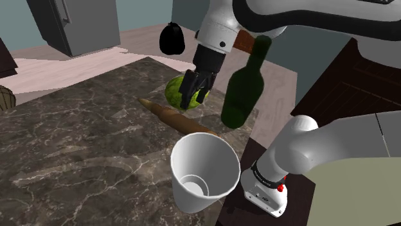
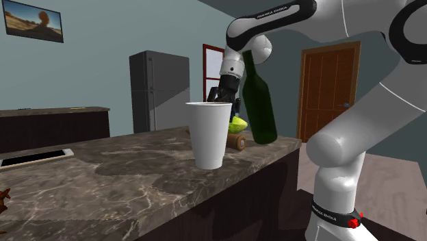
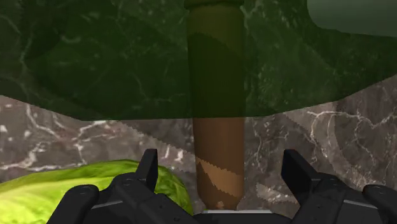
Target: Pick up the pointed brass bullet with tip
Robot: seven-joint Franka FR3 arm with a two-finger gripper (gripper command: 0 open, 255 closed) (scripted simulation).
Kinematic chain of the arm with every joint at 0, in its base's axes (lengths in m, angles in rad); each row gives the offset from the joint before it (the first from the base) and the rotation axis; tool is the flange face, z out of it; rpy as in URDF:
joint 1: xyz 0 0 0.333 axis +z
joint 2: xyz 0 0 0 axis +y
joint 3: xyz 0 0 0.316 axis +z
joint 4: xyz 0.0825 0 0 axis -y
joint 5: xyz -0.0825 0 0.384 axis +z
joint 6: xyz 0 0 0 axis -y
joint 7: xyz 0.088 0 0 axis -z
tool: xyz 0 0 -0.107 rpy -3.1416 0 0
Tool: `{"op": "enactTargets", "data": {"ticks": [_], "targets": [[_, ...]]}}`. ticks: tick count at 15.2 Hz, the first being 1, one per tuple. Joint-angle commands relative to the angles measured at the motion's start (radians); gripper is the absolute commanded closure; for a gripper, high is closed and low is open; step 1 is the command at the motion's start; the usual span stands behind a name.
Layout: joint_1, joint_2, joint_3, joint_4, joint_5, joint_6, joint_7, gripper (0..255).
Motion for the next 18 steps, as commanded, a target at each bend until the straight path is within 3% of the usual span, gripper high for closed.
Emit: {"op": "enactTargets", "data": {"ticks": [1, 6, 9, 14, 16, 17, 18], "targets": [[-0.034, 0.009, 0.072, -0.003, -0.194, 0.013, -0.025, 0], [-0.053, 0.035, 0.199, 0.021, -0.069, 0.076, -0.060, 0], [-0.064, 0.032, 0.216, -0.003, -0.055, 0.099, -0.071, 0], [-0.170, 0.000, 0.322, -0.061, 0.030, 0.138, -0.140, 0], [-0.190, -0.009, 0.337, -0.060, 0.042, 0.130, -0.151, 0], [-0.191, -0.006, 0.337, -0.043, 0.039, 0.119, -0.142, 255], [-0.189, -0.007, 0.339, -0.044, 0.040, 0.120, -0.140, 255]]}}
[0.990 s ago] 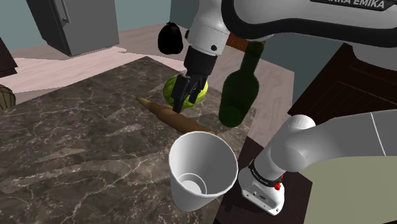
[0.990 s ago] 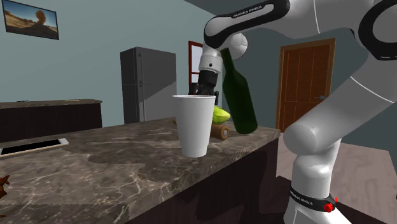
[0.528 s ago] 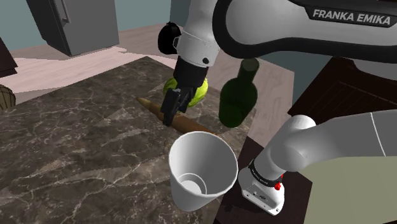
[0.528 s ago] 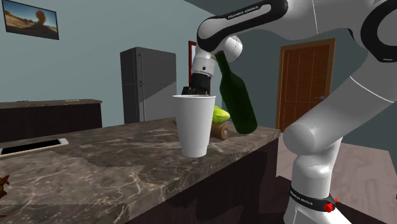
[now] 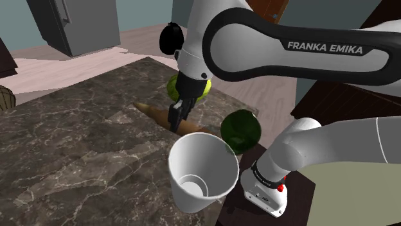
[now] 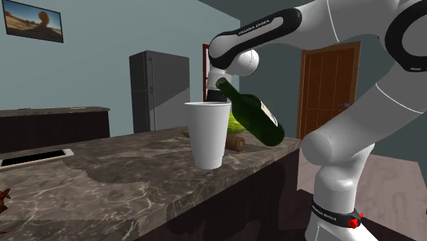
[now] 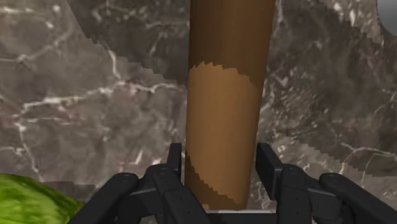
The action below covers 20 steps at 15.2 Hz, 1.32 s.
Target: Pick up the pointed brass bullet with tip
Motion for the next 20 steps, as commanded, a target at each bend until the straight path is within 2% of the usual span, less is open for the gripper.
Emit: {"op": "enactTargets", "data": {"ticks": [1, 8, 20], "targets": [[-0.003, 0.000, 0.005, -0.004, -0.017, -0.003, 0.000, 255], [-0.003, 0.000, 0.005, -0.020, -0.014, 0.009, -0.010, 255], [-0.016, -0.005, -0.050, 0.127, -0.061, -0.144, 0.020, 255]]}}
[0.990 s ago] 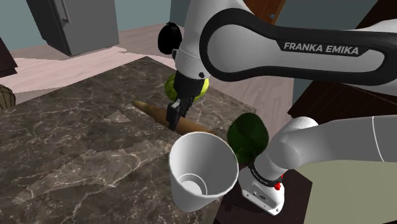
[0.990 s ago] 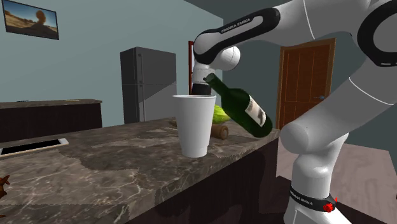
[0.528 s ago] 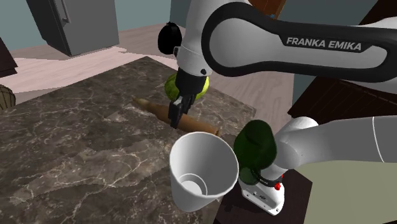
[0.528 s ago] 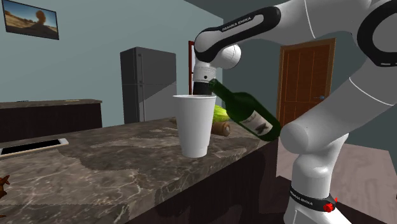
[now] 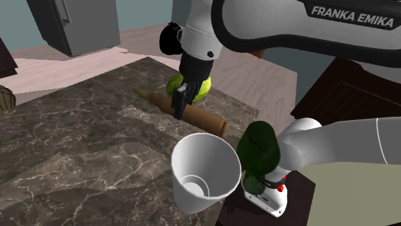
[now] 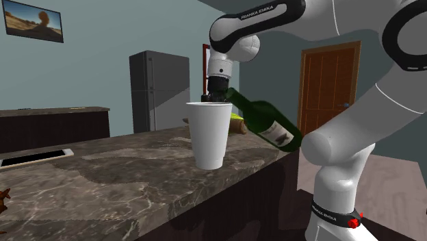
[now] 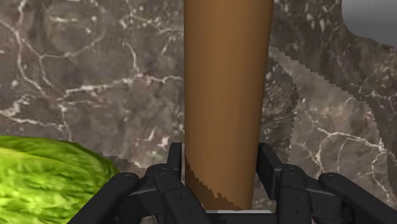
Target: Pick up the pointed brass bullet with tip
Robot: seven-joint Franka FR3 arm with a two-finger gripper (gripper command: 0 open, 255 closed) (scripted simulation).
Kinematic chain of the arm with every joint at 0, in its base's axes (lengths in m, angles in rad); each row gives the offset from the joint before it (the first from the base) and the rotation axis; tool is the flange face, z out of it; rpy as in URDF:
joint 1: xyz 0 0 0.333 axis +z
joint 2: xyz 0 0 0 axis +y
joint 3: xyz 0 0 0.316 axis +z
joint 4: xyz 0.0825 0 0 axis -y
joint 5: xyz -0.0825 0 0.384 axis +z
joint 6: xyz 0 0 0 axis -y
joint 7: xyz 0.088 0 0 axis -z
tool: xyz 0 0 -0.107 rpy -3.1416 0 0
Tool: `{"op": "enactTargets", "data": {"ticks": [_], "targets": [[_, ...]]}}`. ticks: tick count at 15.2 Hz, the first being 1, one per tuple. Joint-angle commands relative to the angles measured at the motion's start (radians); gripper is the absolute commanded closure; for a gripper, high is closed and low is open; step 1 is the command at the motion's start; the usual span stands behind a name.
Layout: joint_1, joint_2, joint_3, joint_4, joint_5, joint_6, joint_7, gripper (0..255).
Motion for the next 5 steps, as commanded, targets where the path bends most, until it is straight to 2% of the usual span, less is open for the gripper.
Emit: {"op": "enactTargets", "data": {"ticks": [1, 5], "targets": [[-0.002, 0.000, -0.009, 0.027, -0.007, -0.027, 0.006, 255], [-0.004, 0.003, -0.017, 0.057, -0.015, -0.053, 0.012, 255]]}}
